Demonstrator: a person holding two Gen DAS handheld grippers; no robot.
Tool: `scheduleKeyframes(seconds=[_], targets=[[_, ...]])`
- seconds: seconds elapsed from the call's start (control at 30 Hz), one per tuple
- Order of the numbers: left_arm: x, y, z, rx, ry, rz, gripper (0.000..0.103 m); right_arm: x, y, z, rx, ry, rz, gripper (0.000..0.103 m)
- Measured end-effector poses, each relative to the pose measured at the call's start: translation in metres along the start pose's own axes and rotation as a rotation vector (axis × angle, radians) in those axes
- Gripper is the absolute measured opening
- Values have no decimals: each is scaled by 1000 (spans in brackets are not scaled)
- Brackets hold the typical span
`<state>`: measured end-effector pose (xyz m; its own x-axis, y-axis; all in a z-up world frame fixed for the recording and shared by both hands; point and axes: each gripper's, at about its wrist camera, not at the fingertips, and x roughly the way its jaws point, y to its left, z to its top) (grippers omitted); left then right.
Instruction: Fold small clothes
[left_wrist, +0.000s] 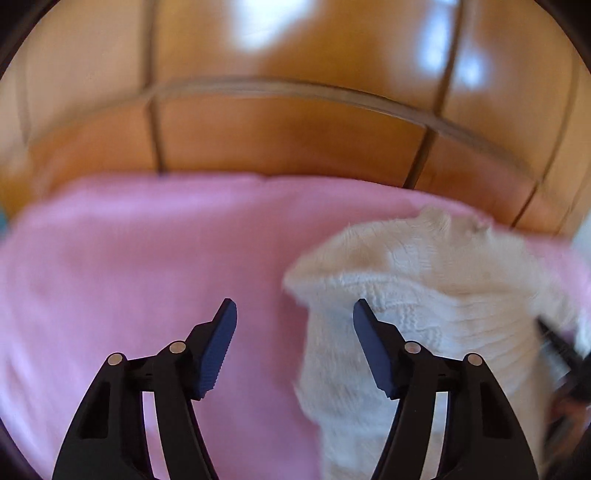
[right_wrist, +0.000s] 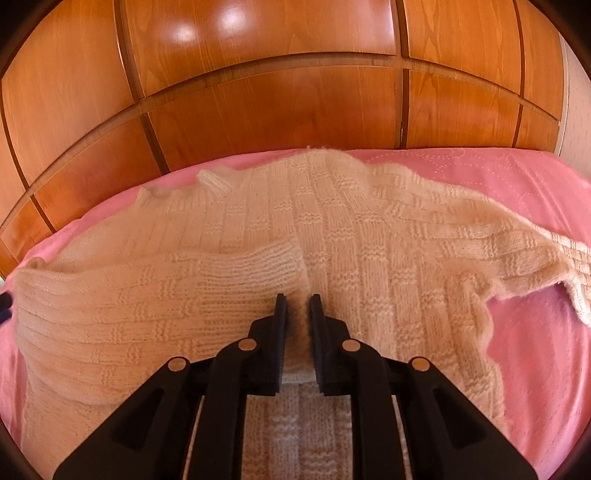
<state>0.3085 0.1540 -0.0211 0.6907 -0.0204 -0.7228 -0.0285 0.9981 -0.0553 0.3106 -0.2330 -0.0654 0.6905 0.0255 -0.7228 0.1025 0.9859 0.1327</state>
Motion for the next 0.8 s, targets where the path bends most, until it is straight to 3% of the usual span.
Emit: scheduleKeyframes(seconds=[0.07, 0.2, 0.23, 0.33, 0.43, 0.53, 0.67, 0.73, 0.77, 0.8], targets=[[9, 2, 20, -3, -33, 61, 60, 0, 0, -1, -4, 1, -5, 12], [27, 26, 43, -186, -54, 109, 60, 1, 1, -1, -3, 1, -6, 12], [30, 32, 42, -235, -45, 84, 60, 1, 0, -1, -1, 1, -3, 12], [27, 56, 21, -407, -55, -85, 60, 0, -2, -1, 12, 1, 10, 12], [25, 69, -2, -459, -33, -209, 61, 1, -3, -1, 17, 2, 15, 12], [33, 80, -21, -548, 96, -327, 64, 0, -3, -1, 19, 2, 17, 12], [58, 99, -27, -828, 231, -526, 64, 0, -3, -1, 12, 2, 8, 12], [74, 95, -18, -877, 299, -547, 63, 0, -2, 0, 9, 1, 4, 12], [78, 92, -15, -890, 313, -552, 55, 0, -3, 0, 10, 1, 6, 12], [84, 88, -10, -894, 341, -568, 30, 0, -3, 0, 10, 1, 7, 12]])
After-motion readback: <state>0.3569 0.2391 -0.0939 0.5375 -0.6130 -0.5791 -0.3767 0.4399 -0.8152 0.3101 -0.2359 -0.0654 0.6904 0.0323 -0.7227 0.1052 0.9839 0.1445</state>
